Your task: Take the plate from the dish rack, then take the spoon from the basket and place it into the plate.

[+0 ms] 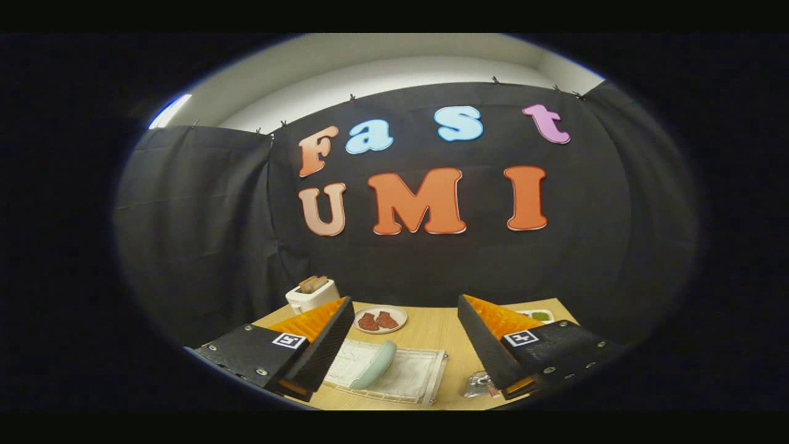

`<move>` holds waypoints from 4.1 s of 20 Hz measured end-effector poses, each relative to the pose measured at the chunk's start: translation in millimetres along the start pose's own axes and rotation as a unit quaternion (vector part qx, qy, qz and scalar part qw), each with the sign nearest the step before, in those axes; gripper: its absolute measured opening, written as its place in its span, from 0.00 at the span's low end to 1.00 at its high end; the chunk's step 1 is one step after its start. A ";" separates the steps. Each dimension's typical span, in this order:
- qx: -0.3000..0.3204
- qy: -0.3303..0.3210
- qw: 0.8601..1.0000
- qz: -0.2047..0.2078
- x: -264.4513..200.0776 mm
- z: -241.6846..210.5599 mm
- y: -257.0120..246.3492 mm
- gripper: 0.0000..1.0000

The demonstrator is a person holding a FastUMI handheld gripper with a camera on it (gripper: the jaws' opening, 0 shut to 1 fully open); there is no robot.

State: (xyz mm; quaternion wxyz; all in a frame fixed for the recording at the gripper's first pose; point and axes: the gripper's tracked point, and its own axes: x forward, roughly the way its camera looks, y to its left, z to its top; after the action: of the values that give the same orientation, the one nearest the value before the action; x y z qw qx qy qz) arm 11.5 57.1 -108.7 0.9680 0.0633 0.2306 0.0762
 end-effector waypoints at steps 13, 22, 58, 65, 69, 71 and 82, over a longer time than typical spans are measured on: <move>0.005 0.212 0.977 0.037 52.2 -111.6 34.3 0.92; -0.014 0.345 0.938 0.029 71.4 -186.7 35.0 0.77; -0.095 0.374 0.907 -0.168 73.6 -141.8 -0.4 0.11; -0.017 0.379 0.914 -0.144 32.6 -142.2 -10.1 0.11; 0.018 0.387 0.913 -0.128 -1.3 -150.3 -22.7 0.11; 0.036 0.396 0.909 -0.122 -20.9 -161.3 -29.1 0.11; 0.102 0.420 0.898 -0.087 -99.9 -227.2 -48.0 0.11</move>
State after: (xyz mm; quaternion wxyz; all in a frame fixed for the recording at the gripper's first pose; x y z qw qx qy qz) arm -174.5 12.3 -273.8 0.7725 0.1032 0.6264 -0.0132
